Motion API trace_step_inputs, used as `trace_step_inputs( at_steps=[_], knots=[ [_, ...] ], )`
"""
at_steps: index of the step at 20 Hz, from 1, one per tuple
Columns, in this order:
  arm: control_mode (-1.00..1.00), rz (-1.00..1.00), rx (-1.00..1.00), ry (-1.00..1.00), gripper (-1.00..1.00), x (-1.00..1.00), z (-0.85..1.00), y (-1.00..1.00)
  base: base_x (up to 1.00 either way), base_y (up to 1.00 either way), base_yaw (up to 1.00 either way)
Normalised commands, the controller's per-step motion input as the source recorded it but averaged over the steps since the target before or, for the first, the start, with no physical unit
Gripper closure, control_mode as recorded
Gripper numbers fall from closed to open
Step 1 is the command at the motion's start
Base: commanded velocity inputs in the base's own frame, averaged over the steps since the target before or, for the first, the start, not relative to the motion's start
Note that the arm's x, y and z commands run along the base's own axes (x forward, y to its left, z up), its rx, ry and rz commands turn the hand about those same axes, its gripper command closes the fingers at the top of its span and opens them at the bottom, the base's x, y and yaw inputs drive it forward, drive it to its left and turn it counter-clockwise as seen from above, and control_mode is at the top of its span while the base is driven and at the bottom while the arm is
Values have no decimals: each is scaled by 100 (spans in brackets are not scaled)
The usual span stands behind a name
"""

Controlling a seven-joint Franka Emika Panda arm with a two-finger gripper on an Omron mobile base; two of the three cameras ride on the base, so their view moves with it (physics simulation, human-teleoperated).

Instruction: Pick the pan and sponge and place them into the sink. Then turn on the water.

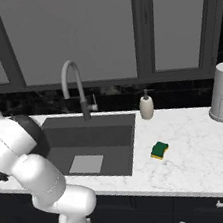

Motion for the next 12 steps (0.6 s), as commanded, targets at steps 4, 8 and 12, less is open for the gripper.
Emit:
trace_step_inputs(
  at_steps=[4,8,12],
  knots=[
    [-100,0,-2,6,-100,11,-35,50,0,0,0],
    [-100,0,-6,7,-100,1,-17,17,0,0,0],
    [-100,0,-8,2,-100,0,-18,13,0,0,0]
  ],
)
